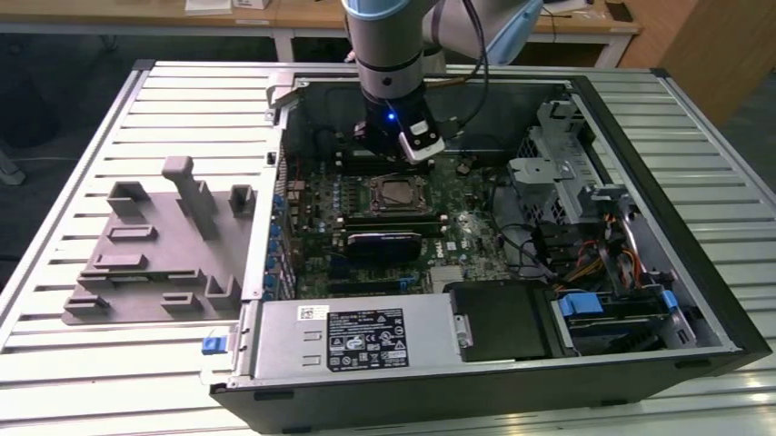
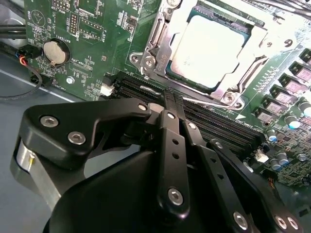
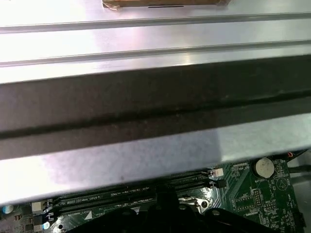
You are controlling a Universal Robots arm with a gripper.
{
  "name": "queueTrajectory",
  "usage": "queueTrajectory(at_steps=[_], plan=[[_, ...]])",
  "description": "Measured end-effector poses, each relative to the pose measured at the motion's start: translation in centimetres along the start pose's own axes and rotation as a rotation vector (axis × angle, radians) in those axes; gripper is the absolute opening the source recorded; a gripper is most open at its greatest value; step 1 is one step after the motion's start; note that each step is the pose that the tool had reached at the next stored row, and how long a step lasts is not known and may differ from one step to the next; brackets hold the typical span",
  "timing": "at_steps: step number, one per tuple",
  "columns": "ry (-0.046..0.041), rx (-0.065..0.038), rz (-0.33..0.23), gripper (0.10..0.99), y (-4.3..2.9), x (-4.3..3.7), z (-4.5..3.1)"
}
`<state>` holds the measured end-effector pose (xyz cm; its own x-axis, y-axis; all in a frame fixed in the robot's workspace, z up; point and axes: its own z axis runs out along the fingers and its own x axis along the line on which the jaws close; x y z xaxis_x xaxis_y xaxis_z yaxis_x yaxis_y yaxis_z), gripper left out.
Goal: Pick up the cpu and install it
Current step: 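Install the first cpu locking lever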
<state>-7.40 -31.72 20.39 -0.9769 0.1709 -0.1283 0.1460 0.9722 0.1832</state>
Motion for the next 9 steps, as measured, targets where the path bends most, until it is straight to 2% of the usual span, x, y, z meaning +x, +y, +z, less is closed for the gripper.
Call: queueTrajectory(at_steps=[9], plan=[[-0.0086, 0.006, 0.046, 0.106, 0.32, 0.07, 0.14]])
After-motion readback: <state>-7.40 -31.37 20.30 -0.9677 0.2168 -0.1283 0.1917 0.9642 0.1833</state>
